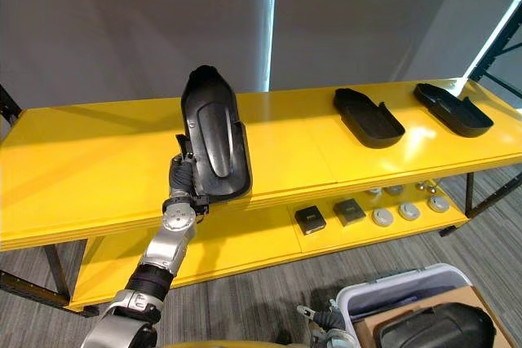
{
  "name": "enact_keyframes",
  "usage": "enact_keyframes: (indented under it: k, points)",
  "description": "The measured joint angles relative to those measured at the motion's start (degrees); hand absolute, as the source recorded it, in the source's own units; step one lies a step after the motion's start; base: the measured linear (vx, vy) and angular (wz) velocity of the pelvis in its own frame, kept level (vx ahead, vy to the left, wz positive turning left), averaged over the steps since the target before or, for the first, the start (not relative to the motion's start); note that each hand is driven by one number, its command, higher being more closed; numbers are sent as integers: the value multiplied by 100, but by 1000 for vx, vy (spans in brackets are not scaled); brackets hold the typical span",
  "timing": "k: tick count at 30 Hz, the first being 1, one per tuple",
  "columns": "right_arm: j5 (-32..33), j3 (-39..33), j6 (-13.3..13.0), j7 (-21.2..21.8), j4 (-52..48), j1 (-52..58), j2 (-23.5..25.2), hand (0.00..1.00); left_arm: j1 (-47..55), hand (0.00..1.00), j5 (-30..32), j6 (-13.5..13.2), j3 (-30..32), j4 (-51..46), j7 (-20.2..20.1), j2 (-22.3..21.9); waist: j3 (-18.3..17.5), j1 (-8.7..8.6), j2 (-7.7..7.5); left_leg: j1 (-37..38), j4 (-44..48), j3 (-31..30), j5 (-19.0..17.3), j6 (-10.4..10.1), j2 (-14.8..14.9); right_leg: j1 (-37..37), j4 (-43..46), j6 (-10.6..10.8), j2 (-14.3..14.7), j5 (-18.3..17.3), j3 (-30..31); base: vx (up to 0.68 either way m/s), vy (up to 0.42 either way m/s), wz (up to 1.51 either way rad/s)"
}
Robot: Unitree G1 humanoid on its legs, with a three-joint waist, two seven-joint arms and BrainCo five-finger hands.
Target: Walk over and take plastic housings, then place them on the shelf
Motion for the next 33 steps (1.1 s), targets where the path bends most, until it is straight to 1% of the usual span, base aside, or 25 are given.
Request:
enact_keyframes:
  k: [1,5,8,9,10,11,12,15,16,18,21,23,29,33]
  points:
    - [0,16,-4,-1,-20,0,1,0,-74,100,-19,7,47,69,33,8,15,-47,-19,-12,-72,16,37,-21,11,-14,-71,19,21,16,24,-114,-69,-12]
    - [1,21,-6,-3,-108,47,-13,0,-336,100,-87,28,56,389,82,-7,22,-65,-23,-3,-199,128,78,-86,65,-19,-137,31,86,27,117,-62,-41,-13]
    - [2,23,-10,-2,-170,106,-8,0,-636,100,-91,29,127,605,86,-9,85,-97,-61,12,-317,138,110,-131,95,-59,-136,56,125,45,123,4,-2,-2]
    - [3,23,-10,-2,-183,103,-7,0,-746,100,-93,53,251,733,92,-9,91,-120,-53,3,-323,147,139,-119,112,-73,-135,51,143,48,128,29,8,-4]
    - [7,24,-10,-2,-208,102,-3,0,-831,100,-105,67,344,863,117,10,98,-187,-42,4,-324,155,144,-123,124,-72,-134,39,155,56,128,40,15,-2]
    - [7,23,-12,-1,-223,98,-4,0,-864,100,-123,79,412,903,125,17,105,-194,-31,4,-325,156,144,-123,129,-72,-134,28,159,65,126,56,31,-2]
    - [8,21,-33,-1,-232,95,-4,0,-936,100,-167,127,488,976,170,17,122,-208,-12,17,-326,167,146,-121,133,-76,-134,-29,169,105,129,66,42,-3]
    - [14,12,-43,-2,-231,81,-14,0,-1173,100,-206,189,539,1272,197,101,157,-208,27,56,-293,215,166,-94,136,-76,-133,-45,176,115,204,70,56,-4]
    - [14,11,-60,-3,-231,63,-22,0,-1284,0,-205,228,620,1337,191,135,186,-209,43,57,-293,214,165,-96,132,-76,-132,-48,173,118,254,61,69,-2]
    - [15,6,-84,-2,-231,34,-21,0,-1439,0,-206,243,727,1342,197,151,243,-210,42,57,-293,208,163,-99,126,-77,-132,-49,164,118,264,14,48,2]
    - [17,6,-119,-2,-231,9,-18,0,-1597,0,-200,242,773,1368,193,303,319,-206,41,55,-292,192,157,-107,125,-77,-132,-49,158,119,270,0,0,0]
    - [17,7,-147,1,-231,5,-19,0,-1736,0,-198,258,947,1593,194,356,338,-210,43,48,-290,187,154,-110,127,-84,-133,-49,158,119,273,-30,9,1]
    - [30,7,-231,0,-241,6,-24,0,-1807,0,-199,271,1105,1613,204,347,396,-210,49,-24,-238,178,136,-134,133,-125,-133,-50,155,118,286,-50,-4,1]
    - [62,7,-231,2,-241,9,-41,0,-1921,0,-196,270,1126,1613,207,355,398,-207,53,-74,-211,177,138,-132,149,-165,-132,-54,167,121,293,-46,-10,0]
